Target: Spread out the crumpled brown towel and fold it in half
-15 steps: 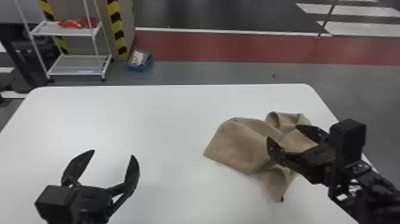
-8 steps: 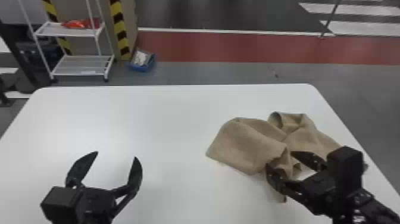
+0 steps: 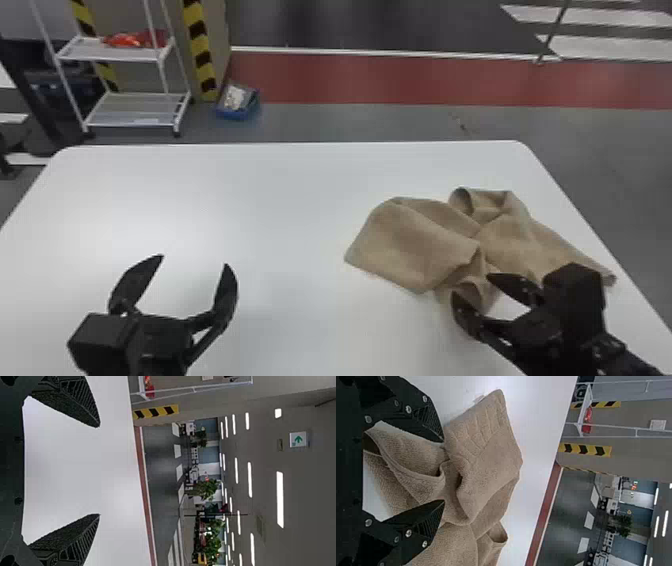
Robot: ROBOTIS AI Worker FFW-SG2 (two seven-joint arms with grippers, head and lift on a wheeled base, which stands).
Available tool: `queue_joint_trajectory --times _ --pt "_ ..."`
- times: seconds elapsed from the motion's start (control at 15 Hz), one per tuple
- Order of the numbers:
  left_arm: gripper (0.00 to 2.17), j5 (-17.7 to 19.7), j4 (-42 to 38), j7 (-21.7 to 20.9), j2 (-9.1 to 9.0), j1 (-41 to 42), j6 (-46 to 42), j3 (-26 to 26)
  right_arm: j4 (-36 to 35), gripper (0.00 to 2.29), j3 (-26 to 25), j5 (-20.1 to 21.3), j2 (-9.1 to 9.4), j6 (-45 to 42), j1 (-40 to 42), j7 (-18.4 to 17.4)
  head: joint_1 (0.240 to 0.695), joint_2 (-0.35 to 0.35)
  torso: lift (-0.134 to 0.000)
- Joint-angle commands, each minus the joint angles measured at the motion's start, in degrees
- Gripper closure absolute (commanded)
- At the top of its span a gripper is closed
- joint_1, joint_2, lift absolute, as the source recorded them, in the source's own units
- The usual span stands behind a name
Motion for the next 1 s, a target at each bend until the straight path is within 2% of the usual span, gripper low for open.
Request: queue_joint_trajectory --times 0.0,0.13,0.2,0.27,0.4,0.53,0.67,0.93 --pt "0.07 0.0 0.3 0.0 0.0 0.0 -0.3 0.0 0.4 0.5 0.0 1.7 0.04 1.8 -0.4 0.0 0.695 -0.073 -0.125" --pt "0.07 0.0 0.4 0.0 0.0 0.0 -0.3 0.0 0.9 1.21 0.0 2.2 -0.05 2.6 -1.5 0.1 0.695 -0.083 -0.125" --pt "0.07 0.0 0.5 0.0 0.0 -0.2 -0.3 0.0 1.0 1.71 -0.1 1.9 -0.05 2.6 -2.1 0.2 0.695 -0.087 -0.125" --pt "0.07 0.0 0.5 0.0 0.0 -0.2 -0.3 0.0 1.1 1.94 -0.2 1.5 -0.05 2.6 -2.6 0.7 0.695 -0.089 -0.125" --pt "0.07 0.0 0.5 0.0 -0.17 -0.2 -0.3 -0.1 1.1 2.07 0.8 1.5 -0.05 3.0 -4.6 1.8 0.695 -0.088 -0.125" --pt "0.07 0.0 0.5 0.1 -0.17 -0.2 -0.3 -0.1 0.7 2.11 2.8 0.3 -0.05 4.8 -7.3 1.9 0.695 -0.074 -0.125" --pt "0.07 0.0 0.5 0.3 -0.17 -0.1 -0.5 0.0 0.2 2.11 5.7 0.0 0.13 9.2 -11.2 2.0 0.695 -0.056 -0.125" --pt "0.07 0.0 0.4 0.7 -0.26 0.2 -0.5 0.3 -3.0 2.11 10.8 -3.3 1.01 17.8 -18.6 2.1 0.695 0.01 -0.125"
